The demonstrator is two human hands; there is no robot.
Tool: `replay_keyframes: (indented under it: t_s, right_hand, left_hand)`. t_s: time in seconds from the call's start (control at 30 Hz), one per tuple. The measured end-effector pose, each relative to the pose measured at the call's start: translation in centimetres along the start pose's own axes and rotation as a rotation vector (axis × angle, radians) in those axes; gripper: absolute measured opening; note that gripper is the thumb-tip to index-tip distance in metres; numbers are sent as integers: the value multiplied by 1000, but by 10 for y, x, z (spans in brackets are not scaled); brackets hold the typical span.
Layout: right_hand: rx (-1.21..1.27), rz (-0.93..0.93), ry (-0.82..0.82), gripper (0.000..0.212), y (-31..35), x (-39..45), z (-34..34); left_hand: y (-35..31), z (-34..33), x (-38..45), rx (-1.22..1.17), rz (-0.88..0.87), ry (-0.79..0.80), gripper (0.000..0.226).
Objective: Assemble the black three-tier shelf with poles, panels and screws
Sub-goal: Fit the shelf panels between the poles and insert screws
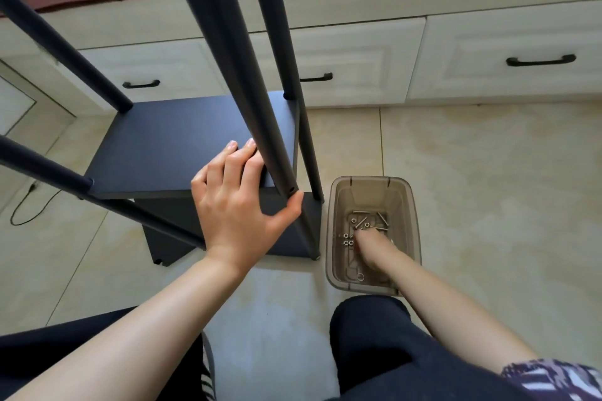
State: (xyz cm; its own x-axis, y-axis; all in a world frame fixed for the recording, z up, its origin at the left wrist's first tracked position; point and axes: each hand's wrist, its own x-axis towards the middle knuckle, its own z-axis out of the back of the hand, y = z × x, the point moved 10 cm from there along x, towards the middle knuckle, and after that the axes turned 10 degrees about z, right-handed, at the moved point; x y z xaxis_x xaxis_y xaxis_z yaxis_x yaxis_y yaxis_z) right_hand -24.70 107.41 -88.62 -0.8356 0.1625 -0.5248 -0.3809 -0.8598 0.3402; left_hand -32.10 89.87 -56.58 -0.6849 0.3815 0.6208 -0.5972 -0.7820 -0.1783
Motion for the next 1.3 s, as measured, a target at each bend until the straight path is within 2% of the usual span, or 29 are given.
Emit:
replay_keyframes:
  t_s: [0.1,0.33,0.4,0.57,0.7,0.83,0.97,1.13,1.17,1.23,1.3]
  right_hand:
    - [37,41,-21,37,9,-10,9]
    - [305,131,-112,19,34,-56,62]
    - [363,172,-133,9,44,-76,86]
    - [484,348,-278,14,94,-138,169]
    - [554,403,-352,12,130,-174,220]
    - [619,348,-356,7,146,-194,247]
    - [709,180,-314,9,149,-196,232]
    - [755,112,-406,10,147,-195,222]
    - [764,114,-418,10,145,-195,224]
    - [794,119,-404,9,143,-194,226]
    - [825,120,-366,11,142,-194,224]
  left_hand:
    - [1,-1,0,-10,12,37,55]
    - [2,-2,0,-31,68,151,61]
    - [1,-1,0,-37,84,203,63]
    - [1,-2,-3,-43,108,322,68]
    - [-2,1,-5,-59,156,351,72]
    - [-1,0,-5,-58,184,383,73]
    - [-2,-2,-7,-69,217,400,77]
    - [-2,-4,-11,-45,169,480,81]
    - [-1,-1,-11,-88,177,464,77]
    - [5,16,-12,-347,324,368,55]
    - [19,43,-20,-638,507,125,30]
